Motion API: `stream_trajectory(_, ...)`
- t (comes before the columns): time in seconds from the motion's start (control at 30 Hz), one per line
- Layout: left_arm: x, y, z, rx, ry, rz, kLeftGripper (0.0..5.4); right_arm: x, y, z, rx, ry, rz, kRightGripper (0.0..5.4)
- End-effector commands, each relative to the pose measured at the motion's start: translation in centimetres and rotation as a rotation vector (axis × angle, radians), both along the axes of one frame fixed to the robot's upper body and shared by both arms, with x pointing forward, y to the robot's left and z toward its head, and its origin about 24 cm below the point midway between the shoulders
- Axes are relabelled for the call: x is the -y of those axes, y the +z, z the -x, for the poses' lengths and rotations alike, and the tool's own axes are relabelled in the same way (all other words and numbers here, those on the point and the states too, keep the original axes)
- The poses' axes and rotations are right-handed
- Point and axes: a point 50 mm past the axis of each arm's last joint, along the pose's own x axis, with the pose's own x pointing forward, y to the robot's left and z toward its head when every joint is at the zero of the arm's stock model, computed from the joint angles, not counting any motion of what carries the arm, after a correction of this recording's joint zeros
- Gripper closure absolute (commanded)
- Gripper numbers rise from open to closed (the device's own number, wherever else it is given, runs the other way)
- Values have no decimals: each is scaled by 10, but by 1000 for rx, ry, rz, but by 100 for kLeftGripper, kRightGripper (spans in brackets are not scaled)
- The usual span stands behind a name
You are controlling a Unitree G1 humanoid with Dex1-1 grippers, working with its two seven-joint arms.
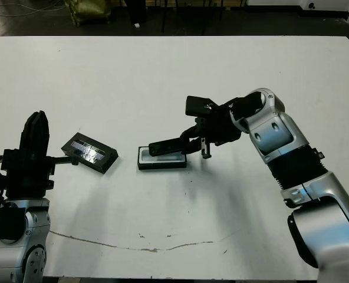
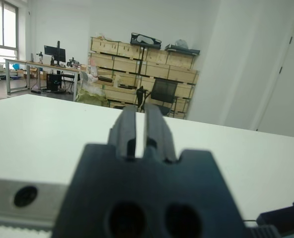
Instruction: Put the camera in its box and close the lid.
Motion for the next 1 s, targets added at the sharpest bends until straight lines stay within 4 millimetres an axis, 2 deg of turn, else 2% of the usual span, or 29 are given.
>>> stream_trajectory(0.03, -2, -7, 1, -39, 3, 8, 540, -1, 0, -3, 17, 7, 18, 529)
stream_trajectory(0.37, -3, -9, 0, -36, 12, 0, 540, -2, -4, -7, -2, 15, 25, 529)
stream_trajectory(1.0, -2, -9, 1, -38, 15, 0, 540, -7, -4, -2, -4, 56, 31, 529)
